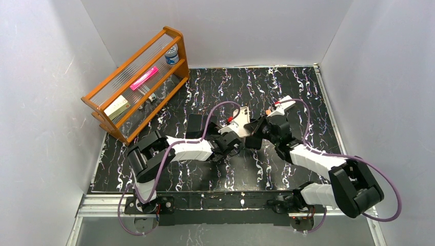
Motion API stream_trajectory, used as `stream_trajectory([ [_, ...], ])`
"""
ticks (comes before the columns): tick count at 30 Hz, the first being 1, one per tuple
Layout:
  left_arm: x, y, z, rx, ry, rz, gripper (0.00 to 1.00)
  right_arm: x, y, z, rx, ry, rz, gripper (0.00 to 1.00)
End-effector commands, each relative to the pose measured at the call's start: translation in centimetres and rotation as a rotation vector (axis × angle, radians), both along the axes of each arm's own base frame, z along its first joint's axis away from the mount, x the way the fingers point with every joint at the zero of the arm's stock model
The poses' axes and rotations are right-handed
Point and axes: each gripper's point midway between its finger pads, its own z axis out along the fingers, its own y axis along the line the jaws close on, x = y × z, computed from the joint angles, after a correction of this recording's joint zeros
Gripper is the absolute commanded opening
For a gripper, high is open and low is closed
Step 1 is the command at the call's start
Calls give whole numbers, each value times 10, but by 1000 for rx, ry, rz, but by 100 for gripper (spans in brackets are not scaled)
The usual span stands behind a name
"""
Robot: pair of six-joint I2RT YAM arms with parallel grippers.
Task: Take the phone out of the phone case
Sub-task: Place the phone case at the center of the board.
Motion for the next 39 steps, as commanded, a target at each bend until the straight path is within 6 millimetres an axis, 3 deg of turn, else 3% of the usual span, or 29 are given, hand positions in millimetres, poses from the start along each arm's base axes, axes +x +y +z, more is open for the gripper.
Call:
stream_trajectory([
  [1, -7, -5, 12, -138, 59, 31, 90, 10, 15, 15, 5, -20, 23, 1],
  [4, -6, -6, 28, -271, 84, 40, 93, 13, 18, 7, -16, 14, 5, 1],
  [13, 6, 19, 91, -650, 91, 140, 96, 12, 22, -22, -68, 128, -104, 2],
  [21, 3, 61, 160, -787, -32, 158, 97, 12, 25, -44, -86, 167, -218, 6],
  [24, -3, 80, 173, -786, -99, 170, 98, 12, 24, -51, -79, 173, -250, 13],
  [29, -13, 101, 187, -798, -183, 176, 98, 5, 24, -56, -121, 202, -250, 35],
  [39, -17, 107, 198, -824, -215, 167, 98, -14, 30, -44, -228, 212, -194, 57],
])
